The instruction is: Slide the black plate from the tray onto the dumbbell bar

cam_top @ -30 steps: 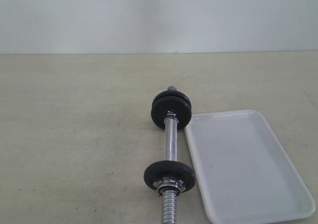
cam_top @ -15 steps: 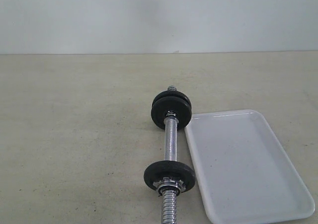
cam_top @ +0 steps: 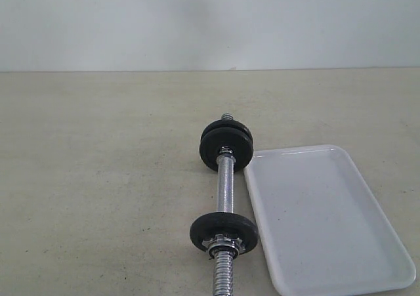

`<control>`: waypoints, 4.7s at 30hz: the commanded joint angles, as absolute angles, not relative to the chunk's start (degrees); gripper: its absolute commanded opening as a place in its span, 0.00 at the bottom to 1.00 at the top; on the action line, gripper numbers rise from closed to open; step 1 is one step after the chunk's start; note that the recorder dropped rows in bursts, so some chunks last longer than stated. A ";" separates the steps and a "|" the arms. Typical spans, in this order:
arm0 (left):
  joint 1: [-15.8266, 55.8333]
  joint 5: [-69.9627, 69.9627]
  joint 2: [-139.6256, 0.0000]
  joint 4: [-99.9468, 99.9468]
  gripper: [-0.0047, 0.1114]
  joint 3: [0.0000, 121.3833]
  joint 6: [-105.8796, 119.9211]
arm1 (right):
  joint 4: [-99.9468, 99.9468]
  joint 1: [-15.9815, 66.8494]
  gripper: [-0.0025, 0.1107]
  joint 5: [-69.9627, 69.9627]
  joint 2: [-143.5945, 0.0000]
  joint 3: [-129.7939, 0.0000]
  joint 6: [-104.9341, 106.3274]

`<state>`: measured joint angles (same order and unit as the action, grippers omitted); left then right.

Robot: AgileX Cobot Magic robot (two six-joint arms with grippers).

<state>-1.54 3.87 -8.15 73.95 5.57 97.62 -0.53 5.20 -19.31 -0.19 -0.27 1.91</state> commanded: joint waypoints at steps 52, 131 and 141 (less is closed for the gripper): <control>-1.72 4.71 -7.73 -8.33 0.08 5.38 52.43 | -0.53 4.90 0.02 -19.08 0.00 0.00 1.91; -1.72 17.42 -1.56 7.92 0.08 0.00 16.47 | -0.53 4.90 0.02 -19.08 0.00 0.00 1.66; -1.72 17.88 0.00 8.07 0.08 0.00 7.25 | -0.53 4.90 0.02 -19.08 0.00 0.00 1.67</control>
